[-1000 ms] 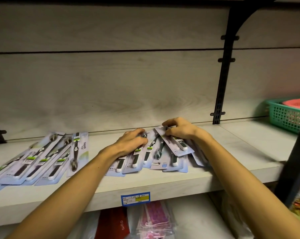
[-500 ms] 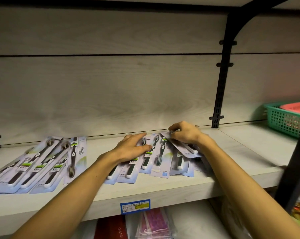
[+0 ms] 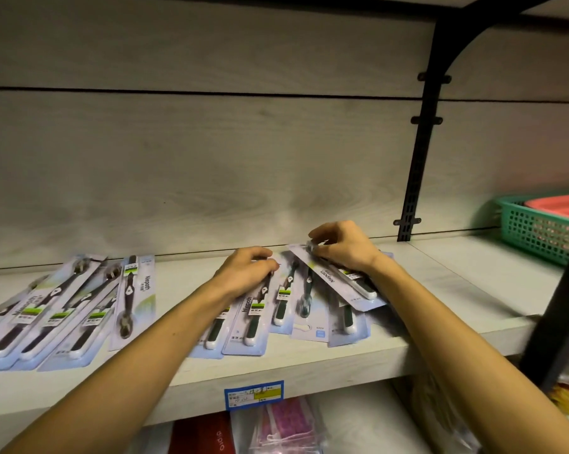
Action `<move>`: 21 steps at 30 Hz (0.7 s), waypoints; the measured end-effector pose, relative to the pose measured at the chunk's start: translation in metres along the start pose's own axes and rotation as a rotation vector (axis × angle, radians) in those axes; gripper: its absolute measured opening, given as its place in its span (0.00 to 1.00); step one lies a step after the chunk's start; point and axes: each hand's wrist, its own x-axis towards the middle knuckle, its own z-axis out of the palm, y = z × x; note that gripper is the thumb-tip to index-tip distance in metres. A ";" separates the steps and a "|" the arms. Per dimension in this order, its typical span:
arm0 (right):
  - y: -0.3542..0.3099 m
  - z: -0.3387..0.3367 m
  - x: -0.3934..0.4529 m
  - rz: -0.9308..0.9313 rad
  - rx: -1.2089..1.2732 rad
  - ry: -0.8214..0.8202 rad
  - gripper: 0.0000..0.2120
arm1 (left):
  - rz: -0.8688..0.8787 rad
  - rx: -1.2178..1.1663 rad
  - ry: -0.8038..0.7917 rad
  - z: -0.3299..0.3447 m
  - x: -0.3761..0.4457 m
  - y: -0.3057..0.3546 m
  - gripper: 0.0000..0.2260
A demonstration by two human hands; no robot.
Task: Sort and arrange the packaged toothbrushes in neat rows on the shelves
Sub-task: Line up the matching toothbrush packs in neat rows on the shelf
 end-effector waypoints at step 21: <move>-0.031 0.016 0.014 0.027 -0.035 -0.161 0.15 | 0.008 0.123 0.122 -0.012 -0.001 -0.001 0.11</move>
